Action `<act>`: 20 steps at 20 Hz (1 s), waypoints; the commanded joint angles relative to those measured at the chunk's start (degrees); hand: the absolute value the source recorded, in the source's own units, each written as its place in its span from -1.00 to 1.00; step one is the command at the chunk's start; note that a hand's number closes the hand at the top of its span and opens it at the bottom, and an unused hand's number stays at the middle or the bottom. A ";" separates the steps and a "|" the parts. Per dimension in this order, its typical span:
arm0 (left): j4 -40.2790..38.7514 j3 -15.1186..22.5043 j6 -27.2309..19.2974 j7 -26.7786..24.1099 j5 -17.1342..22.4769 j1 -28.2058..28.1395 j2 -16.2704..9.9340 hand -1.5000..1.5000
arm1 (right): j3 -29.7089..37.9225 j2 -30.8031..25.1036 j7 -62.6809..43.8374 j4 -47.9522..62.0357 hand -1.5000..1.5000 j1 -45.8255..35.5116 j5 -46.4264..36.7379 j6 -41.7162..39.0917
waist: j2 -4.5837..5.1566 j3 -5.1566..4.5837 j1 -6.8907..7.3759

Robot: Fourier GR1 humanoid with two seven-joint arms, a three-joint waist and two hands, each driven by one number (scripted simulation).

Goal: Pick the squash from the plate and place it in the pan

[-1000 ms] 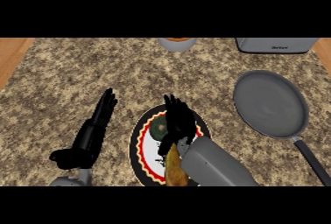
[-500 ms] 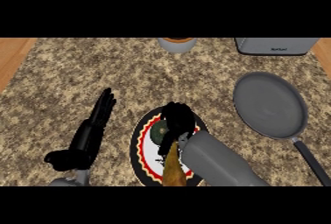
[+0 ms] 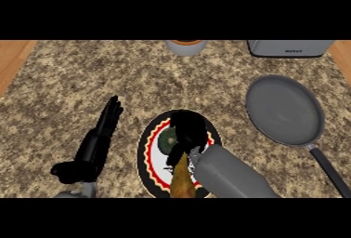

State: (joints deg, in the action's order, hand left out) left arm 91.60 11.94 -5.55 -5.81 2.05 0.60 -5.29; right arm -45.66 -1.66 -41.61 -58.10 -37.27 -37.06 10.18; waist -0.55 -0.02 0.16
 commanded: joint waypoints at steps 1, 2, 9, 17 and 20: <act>-4.37 -2.12 0.73 -3.51 0.47 1.10 0.53 0.00 | -3.22 -1.43 -4.94 -12.61 1.00 8.18 -4.99 -0.85 | 0.34 -0.01 -0.77; 2.20 -1.75 0.75 4.30 1.00 1.66 -0.65 0.00 | -2.52 -4.65 -4.42 -16.80 1.00 10.17 -4.56 -2.45 | 0.27 0.02 -0.69; -0.71 -2.29 0.78 1.06 0.99 1.09 0.26 0.00 | -4.27 -9.30 -17.15 -33.80 1.00 11.35 -19.13 -0.94 | 0.07 -0.02 -1.25; -0.82 -2.34 0.63 0.80 -0.07 0.95 0.36 0.00 | -0.84 -10.08 -21.34 -50.49 1.00 17.36 -30.13 1.08 | 0.30 0.02 -0.92; -2.08 -3.34 2.32 -0.15 1.02 2.25 -0.26 0.00 | 5.31 -9.27 -19.60 -50.47 1.00 18.75 -28.60 3.54 | 0.48 0.02 -0.74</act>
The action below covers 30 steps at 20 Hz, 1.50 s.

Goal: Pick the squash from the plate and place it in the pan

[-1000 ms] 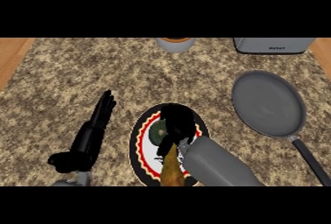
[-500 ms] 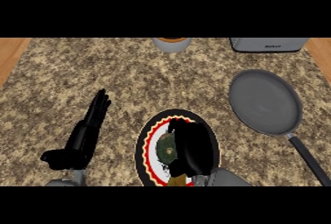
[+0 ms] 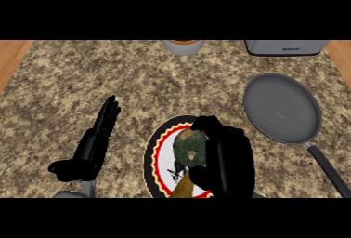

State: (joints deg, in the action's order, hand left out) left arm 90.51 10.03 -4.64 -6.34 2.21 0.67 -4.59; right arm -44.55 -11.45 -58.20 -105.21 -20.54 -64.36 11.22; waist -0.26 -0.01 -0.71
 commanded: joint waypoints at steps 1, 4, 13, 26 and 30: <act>0.78 -1.75 1.69 0.58 1.34 0.86 -1.54 0.00 | 6.64 0.29 -2.96 -4.37 1.00 1.98 -0.86 2.34 | 0.14 0.02 0.31; -0.44 -1.79 2.78 -0.51 0.91 -0.09 -2.30 0.00 | 10.96 -1.43 2.04 -3.72 1.00 6.87 2.39 7.26 | 0.27 0.04 0.56; -1.53 -1.03 1.68 -1.19 -0.89 1.02 -0.31 0.00 | 29.10 -6.36 20.39 13.29 1.00 4.20 11.86 18.80 | 0.45 0.04 1.04; -0.36 -0.55 2.03 -0.65 -0.91 0.71 1.10 0.00 | 45.33 -10.54 49.70 49.33 1.00 -9.09 27.57 35.67 | 0.68 0.10 2.10; 1.26 -0.51 1.27 2.56 -1.82 2.06 1.20 0.00 | 50.60 -12.42 61.40 59.72 1.00 -13.15 34.11 34.74 | 0.61 0.11 1.96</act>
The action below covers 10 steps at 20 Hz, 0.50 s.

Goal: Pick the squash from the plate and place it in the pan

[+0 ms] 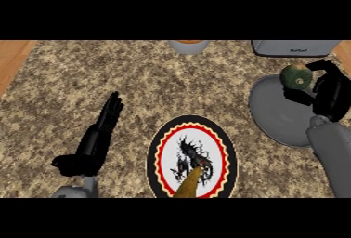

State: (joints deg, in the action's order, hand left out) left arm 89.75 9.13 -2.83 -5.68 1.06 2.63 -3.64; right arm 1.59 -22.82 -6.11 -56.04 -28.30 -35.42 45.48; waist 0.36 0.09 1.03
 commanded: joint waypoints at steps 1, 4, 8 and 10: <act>0.23 -1.58 3.12 -0.28 1.87 -0.07 -2.06 0.00 | 6.04 -2.03 11.65 13.53 1.00 -7.30 7.28 -0.85 | 0.19 0.03 0.63; -0.07 1.06 0.73 -0.36 -0.18 -0.80 0.44 0.00 | 0.67 -4.11 -1.13 17.59 -1.00 -4.96 3.87 -17.72 | 0.56 -0.05 1.75; -0.92 2.65 0.71 -1.56 -1.46 0.59 1.44 0.00 | 2.57 -2.76 5.37 24.23 -1.00 -10.87 9.40 -28.04 | 0.89 0.14 2.21; -1.12 -0.58 1.53 0.09 0.75 2.38 -0.02 0.00 | 3.83 0.16 7.30 29.00 -1.00 -13.95 9.75 -26.37 | 0.90 0.12 2.26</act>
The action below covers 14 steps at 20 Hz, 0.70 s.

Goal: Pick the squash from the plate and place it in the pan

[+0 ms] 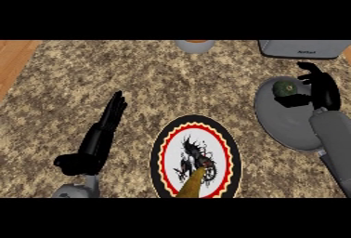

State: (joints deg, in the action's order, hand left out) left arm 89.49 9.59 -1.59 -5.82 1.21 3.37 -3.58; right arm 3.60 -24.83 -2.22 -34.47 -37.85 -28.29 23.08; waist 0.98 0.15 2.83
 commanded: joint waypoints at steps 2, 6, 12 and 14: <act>2.95 0.25 0.04 1.55 -0.39 -1.31 -0.58 0.00 | 3.74 2.33 11.30 10.90 -1.00 -3.30 3.67 -2.66 | -0.23 0.02 -0.38; -0.18 0.19 0.24 -0.64 -0.08 -0.74 0.63 0.00 | 9.74 3.44 20.36 10.00 -1.00 -3.63 8.57 2.98 | -0.05 0.06 -0.73; 0.69 -0.35 0.33 -1.04 -0.43 -2.27 0.00 0.00 | 17.24 0.19 24.57 10.00 -1.00 -5.86 16.55 -2.44 | -0.62 -0.07 -1.76; 2.31 -1.34 -0.62 1.18 -0.22 -1.55 -0.14 0.00 | 19.38 0.24 30.01 8.25 -1.00 -0.38 20.27 -7.65 | -0.81 -0.07 -2.42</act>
State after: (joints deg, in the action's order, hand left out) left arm 91.29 8.80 -1.82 -4.59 1.16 2.37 -3.61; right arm 18.97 -23.94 22.14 -25.60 -41.42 -13.19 20.30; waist 0.43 0.12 1.20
